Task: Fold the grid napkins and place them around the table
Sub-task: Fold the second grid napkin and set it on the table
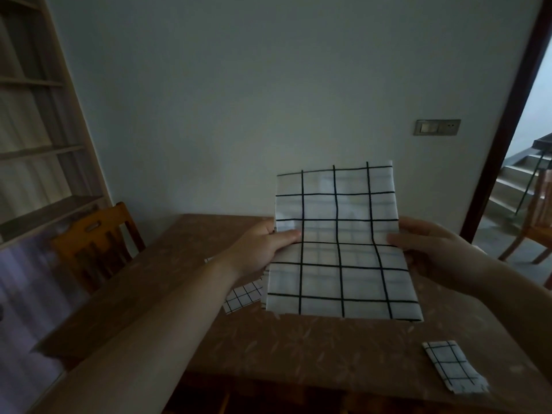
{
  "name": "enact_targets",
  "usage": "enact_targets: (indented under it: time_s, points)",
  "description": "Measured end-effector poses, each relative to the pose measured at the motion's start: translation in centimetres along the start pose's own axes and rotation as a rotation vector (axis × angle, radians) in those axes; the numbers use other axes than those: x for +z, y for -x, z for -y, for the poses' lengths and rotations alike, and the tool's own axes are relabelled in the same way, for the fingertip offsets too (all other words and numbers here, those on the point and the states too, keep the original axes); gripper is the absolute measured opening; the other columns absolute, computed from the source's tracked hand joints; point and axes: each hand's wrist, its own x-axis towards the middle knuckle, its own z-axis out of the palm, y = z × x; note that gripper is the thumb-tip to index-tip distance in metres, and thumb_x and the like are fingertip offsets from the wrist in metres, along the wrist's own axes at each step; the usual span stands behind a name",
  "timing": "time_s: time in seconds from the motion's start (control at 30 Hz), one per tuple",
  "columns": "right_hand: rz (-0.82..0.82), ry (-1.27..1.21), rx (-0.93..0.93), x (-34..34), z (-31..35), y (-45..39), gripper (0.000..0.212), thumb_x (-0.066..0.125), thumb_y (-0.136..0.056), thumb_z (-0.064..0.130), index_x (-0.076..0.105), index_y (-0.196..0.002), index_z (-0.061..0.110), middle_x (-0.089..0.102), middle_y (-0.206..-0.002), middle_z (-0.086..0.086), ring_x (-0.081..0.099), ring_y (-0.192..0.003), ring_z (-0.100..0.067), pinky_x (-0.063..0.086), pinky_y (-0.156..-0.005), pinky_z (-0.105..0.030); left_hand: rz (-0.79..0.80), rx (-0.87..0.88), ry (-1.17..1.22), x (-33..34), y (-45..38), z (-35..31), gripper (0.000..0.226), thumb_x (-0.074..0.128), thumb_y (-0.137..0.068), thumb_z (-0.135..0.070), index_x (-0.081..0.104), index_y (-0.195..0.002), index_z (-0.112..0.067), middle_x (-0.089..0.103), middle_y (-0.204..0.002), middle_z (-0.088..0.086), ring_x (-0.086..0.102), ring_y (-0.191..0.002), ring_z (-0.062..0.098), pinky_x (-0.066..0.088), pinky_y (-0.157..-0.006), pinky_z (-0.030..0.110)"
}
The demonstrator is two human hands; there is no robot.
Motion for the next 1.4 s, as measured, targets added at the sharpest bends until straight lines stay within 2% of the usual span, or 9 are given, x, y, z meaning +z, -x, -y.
enact_targets:
  time_s: [0.13,0.27,0.43,0.57,0.73,0.93,1.13,1.27,1.4]
  points:
    - [-0.018,-0.106,0.019,-0.2,-0.2,-0.6,0.022,0.057,-0.079,0.011,0.078,-0.086,0.012,0.073,-0.085,-0.014,0.07,-0.073,-0.025,0.059,-0.068,-0.036,0.017,0.036,0.018,-0.2,0.5,-1.0,0.03,0.051,-0.099,-0.011,0.071,-0.089,-0.03,0.07,-0.066,-0.023,0.065,-0.065,-0.011,0.046,-0.06,0.003]
    - [-0.106,-0.142,-0.001,0.1,-0.5,-1.1,0.025,0.058,-0.086,0.007,0.074,-0.067,0.012,0.063,-0.081,-0.019,0.058,-0.074,-0.033,0.055,-0.064,-0.033,0.029,0.03,0.219,-0.1,0.2,-0.6,0.053,0.037,-0.099,0.004,0.077,-0.078,-0.024,0.075,-0.083,-0.001,0.07,-0.075,0.014,0.059,-0.063,0.025]
    - [-0.136,-0.179,-0.056,0.3,-0.7,-1.7,0.05,0.039,-0.092,-0.003,0.061,-0.055,0.021,0.049,-0.063,-0.007,0.044,-0.06,-0.022,0.037,-0.053,-0.027,-0.06,-0.007,0.29,0.2,0.1,-0.6,0.026,0.04,-0.104,-0.034,0.058,-0.122,-0.036,0.072,-0.097,-0.006,0.068,-0.088,0.006,0.058,-0.068,0.027]
    - [-0.14,-0.143,-0.115,0.3,0.1,-1.6,0.051,0.036,-0.094,-0.006,0.055,-0.054,0.019,0.055,-0.053,0.003,0.052,-0.045,-0.009,0.044,-0.04,-0.018,0.004,-0.237,0.398,-0.7,-0.1,-0.4,0.08,0.059,-0.076,-0.077,0.049,-0.14,-0.031,0.056,-0.141,0.008,0.056,-0.124,0.035,0.045,-0.102,0.055]
    - [-0.21,0.086,-0.2,0.0,0.1,-1.7,0.039,0.035,-0.092,-0.012,0.05,-0.063,0.01,0.053,-0.051,0.01,0.05,-0.045,-0.002,0.042,-0.044,-0.013,0.188,-0.298,0.287,0.2,0.2,-0.6,0.037,0.055,-0.09,-0.041,0.067,-0.112,-0.013,0.076,-0.089,0.008,0.074,-0.078,0.024,0.062,-0.065,0.039]
    - [-0.086,0.365,-0.274,-1.1,0.4,-1.4,0.061,0.038,-0.087,-0.022,0.059,-0.051,0.023,0.06,-0.061,0.009,0.057,-0.058,0.0,0.047,-0.057,-0.011,0.11,-0.261,0.089,0.4,-0.2,-0.4,0.028,0.062,-0.094,-0.026,0.058,-0.114,-0.005,0.068,-0.076,0.007,0.057,-0.049,0.013,0.043,-0.039,0.018]
    - [0.229,0.56,-0.126,-2.6,2.3,-0.5,0.026,0.061,-0.084,0.002,0.068,-0.104,0.018,0.063,-0.126,0.013,0.056,-0.118,0.002,0.047,-0.098,-0.02,0.18,-0.115,-0.135,0.2,-0.5,-0.5,0.014,0.056,-0.098,-0.025,0.061,-0.103,-0.012,0.058,-0.057,-0.007,0.046,-0.042,0.006,0.037,-0.042,0.018]
    - [0.043,0.613,-0.137,1.1,4.6,-1.9,0.035,0.051,-0.091,0.042,0.067,-0.106,0.014,0.071,-0.096,0.0,0.068,-0.084,-0.008,0.054,-0.074,-0.027,0.342,-0.092,-0.302,1.5,-0.4,-1.5,0.013,0.055,-0.099,-0.028,0.065,-0.104,-0.022,0.061,-0.06,-0.016,0.049,-0.049,0.004,0.041,-0.049,0.019]
    - [-0.02,0.736,-0.178,3.9,4.7,-3.0,0.05,0.048,-0.093,0.048,0.055,-0.059,0.013,0.048,-0.052,0.003,0.044,-0.046,-0.012,0.039,-0.05,-0.025,0.391,-0.08,-0.316,2.5,-0.3,-2.2,0.011,0.057,-0.097,-0.032,0.065,-0.103,-0.031,0.069,-0.078,-0.015,0.059,-0.066,0.009,0.049,-0.059,0.022]
